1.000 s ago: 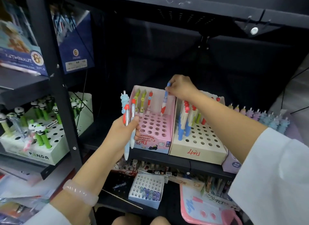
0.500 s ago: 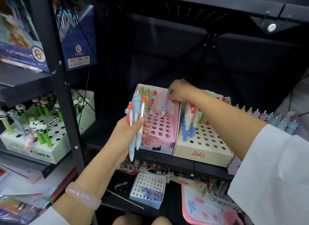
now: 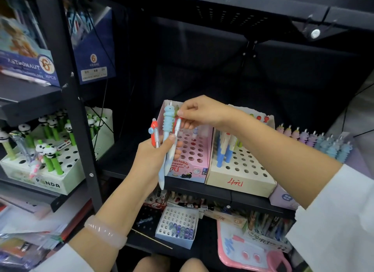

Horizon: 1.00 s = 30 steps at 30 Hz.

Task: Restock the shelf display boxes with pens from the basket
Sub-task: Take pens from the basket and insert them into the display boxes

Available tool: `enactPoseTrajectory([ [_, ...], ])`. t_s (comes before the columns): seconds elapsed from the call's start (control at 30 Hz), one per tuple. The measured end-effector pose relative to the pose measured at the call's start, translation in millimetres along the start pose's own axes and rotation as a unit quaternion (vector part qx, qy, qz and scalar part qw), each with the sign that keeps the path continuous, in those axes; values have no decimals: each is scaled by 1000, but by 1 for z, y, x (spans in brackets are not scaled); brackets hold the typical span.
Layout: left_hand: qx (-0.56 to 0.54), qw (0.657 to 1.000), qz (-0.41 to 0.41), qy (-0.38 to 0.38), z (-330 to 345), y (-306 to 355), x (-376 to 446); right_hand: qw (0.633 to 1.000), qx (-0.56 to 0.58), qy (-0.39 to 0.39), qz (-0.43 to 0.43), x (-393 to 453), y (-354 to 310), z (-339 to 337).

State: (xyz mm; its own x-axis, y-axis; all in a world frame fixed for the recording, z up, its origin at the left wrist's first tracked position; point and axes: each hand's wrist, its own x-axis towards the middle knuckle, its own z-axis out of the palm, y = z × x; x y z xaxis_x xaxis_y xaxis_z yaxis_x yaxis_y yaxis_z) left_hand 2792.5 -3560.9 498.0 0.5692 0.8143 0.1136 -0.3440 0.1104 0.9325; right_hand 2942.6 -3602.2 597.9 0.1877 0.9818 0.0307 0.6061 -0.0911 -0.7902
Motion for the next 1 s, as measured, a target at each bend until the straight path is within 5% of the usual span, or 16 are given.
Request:
enactPoseTrajectory([
  [0.2, 12, 1000, -19, 20, -3, 1, 0, 995, 98, -11, 15, -5, 1, -9],
  [0.4, 5, 1000, -7, 27, 1, 2, 3, 998, 49, 37, 22, -2, -8, -7],
  [0.53, -10, 999, -12, 31, -5, 4, 7, 982, 76, 174, -1, 8, -11, -20],
  [0.63, 17, 998, -28, 54, -14, 3, 11, 958, -47, 282, 16, 21, -4, -34],
  [0.77, 16, 998, -47, 46, -18, 1, 14, 929, -263, 256, 53, 38, 11, -27],
  [1.0, 1, 998, -53, 21, -21, -2, 16, 924, -286, 248, 54, 50, 10, -23],
])
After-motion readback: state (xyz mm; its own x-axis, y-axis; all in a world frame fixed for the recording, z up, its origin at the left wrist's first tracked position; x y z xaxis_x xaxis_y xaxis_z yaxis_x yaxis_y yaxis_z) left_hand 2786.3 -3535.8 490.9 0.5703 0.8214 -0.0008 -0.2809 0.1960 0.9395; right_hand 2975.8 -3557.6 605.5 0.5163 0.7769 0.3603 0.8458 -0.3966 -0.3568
